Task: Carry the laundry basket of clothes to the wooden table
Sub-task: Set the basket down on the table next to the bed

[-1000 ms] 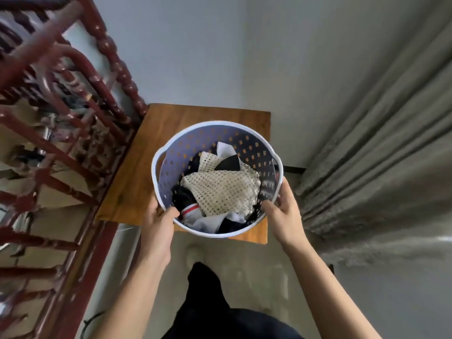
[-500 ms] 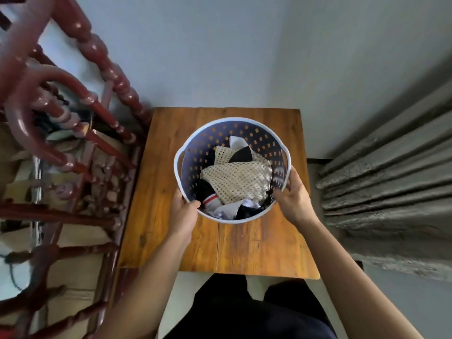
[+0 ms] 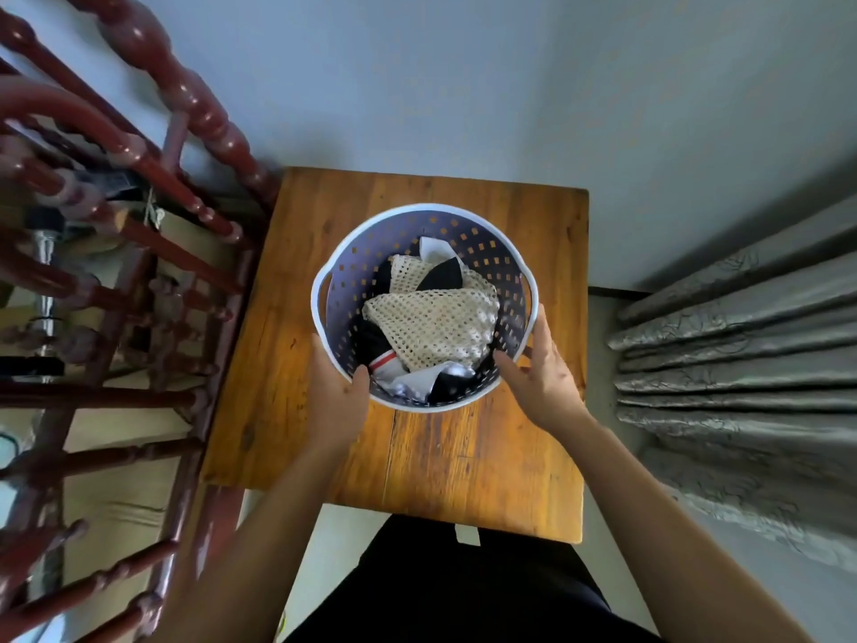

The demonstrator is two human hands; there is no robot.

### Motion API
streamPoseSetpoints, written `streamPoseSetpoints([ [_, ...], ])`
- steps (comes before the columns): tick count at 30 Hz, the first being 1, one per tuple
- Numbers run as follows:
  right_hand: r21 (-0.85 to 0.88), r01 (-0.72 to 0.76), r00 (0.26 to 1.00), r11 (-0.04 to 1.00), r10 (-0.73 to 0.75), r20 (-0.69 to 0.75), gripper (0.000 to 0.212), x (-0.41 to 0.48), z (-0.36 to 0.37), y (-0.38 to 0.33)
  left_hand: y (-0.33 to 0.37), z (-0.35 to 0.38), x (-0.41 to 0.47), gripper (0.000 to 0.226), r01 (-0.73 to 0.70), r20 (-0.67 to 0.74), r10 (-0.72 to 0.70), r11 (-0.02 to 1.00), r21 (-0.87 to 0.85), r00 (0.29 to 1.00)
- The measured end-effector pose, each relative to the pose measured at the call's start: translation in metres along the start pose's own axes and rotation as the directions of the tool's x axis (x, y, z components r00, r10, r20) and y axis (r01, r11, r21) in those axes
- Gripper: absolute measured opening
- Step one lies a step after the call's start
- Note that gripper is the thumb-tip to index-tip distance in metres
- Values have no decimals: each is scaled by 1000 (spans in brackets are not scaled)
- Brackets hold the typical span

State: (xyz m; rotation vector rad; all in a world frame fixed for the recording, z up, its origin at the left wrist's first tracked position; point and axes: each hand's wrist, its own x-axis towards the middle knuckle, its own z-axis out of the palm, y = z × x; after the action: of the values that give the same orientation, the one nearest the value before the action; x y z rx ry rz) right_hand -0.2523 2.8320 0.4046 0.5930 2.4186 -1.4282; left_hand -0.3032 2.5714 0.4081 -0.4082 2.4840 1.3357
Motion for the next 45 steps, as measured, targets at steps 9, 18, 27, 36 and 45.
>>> streamPoseSetpoints([
  [9,-30,-16,999,999,17,39,107,-10,13,-1,-4,6,-12,80,-127,28,126,925,357,992],
  [18,-67,3,1000,998,-3,-6,103,57,29,-33,15,-9,58,75,-164,13,172,913,373,985],
  [27,-232,-43,999,972,36,-34,98,139,54,-98,28,-39,145,73,-121,-31,148,896,427,988],
  [36,-634,8,998,773,38,59,70,206,93,-150,25,-77,209,73,-64,-77,114,879,472,991],
  [45,-781,94,992,617,13,129,66,233,123,-183,22,-99,250,68,-50,-123,122,879,475,985],
])
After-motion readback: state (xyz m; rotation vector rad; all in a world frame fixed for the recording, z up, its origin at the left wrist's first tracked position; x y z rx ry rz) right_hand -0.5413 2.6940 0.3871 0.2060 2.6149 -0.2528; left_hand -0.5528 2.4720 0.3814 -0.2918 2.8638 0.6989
